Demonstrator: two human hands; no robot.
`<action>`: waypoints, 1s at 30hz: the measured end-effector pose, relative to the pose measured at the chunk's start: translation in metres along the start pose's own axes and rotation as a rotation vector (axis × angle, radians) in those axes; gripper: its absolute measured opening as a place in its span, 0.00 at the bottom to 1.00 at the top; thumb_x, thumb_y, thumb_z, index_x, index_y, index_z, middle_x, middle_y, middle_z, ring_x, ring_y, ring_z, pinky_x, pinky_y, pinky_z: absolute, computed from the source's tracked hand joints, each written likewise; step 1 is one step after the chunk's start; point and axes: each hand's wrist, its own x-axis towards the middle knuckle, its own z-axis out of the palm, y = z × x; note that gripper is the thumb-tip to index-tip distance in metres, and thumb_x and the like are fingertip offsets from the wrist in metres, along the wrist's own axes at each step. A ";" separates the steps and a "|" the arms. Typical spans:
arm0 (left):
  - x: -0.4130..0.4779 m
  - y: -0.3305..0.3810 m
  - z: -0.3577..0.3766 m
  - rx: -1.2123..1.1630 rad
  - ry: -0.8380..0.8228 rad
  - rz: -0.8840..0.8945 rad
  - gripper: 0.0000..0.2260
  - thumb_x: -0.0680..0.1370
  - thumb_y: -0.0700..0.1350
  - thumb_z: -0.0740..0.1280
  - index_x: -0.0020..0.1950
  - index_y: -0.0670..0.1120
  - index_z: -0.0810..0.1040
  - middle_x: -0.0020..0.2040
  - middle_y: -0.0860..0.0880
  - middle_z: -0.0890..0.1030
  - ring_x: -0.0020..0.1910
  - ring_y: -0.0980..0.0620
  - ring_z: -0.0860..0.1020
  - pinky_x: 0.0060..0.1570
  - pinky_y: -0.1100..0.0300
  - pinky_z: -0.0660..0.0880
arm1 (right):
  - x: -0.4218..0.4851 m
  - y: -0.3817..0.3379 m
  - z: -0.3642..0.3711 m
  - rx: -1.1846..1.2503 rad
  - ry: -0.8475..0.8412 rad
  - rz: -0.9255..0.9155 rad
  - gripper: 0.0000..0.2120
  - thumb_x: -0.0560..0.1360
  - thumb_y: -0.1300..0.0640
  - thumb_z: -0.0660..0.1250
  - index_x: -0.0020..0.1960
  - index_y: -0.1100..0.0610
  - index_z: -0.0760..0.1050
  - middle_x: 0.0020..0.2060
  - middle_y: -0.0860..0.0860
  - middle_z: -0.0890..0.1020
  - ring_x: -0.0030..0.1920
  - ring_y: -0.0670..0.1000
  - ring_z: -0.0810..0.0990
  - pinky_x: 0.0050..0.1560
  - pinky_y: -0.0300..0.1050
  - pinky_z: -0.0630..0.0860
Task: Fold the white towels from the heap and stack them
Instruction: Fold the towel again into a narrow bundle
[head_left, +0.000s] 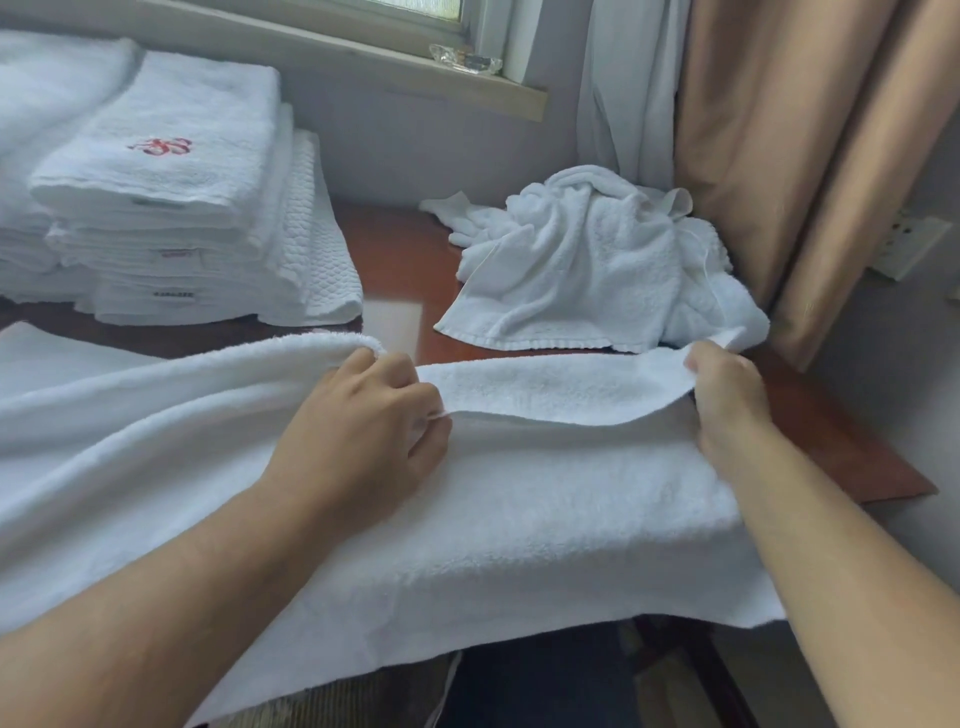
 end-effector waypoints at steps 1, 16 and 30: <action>0.000 0.000 0.001 -0.003 -0.016 -0.007 0.09 0.77 0.50 0.69 0.41 0.47 0.81 0.41 0.51 0.76 0.43 0.45 0.70 0.45 0.50 0.74 | 0.003 -0.006 -0.004 0.007 -0.118 0.049 0.07 0.68 0.57 0.64 0.44 0.57 0.77 0.42 0.53 0.79 0.43 0.53 0.78 0.44 0.48 0.74; 0.001 -0.001 -0.001 0.061 0.054 0.147 0.18 0.80 0.54 0.63 0.33 0.46 0.73 0.33 0.50 0.72 0.36 0.46 0.67 0.37 0.54 0.69 | -0.009 0.010 -0.029 -0.327 0.290 -0.345 0.14 0.68 0.50 0.60 0.35 0.62 0.69 0.39 0.57 0.78 0.40 0.55 0.73 0.39 0.46 0.63; -0.002 -0.002 -0.001 0.109 0.036 0.141 0.22 0.79 0.59 0.61 0.29 0.48 0.73 0.30 0.54 0.71 0.34 0.50 0.69 0.27 0.60 0.64 | -0.018 0.007 -0.027 -0.296 0.341 -0.411 0.13 0.68 0.54 0.66 0.52 0.55 0.72 0.52 0.54 0.74 0.55 0.57 0.74 0.55 0.46 0.68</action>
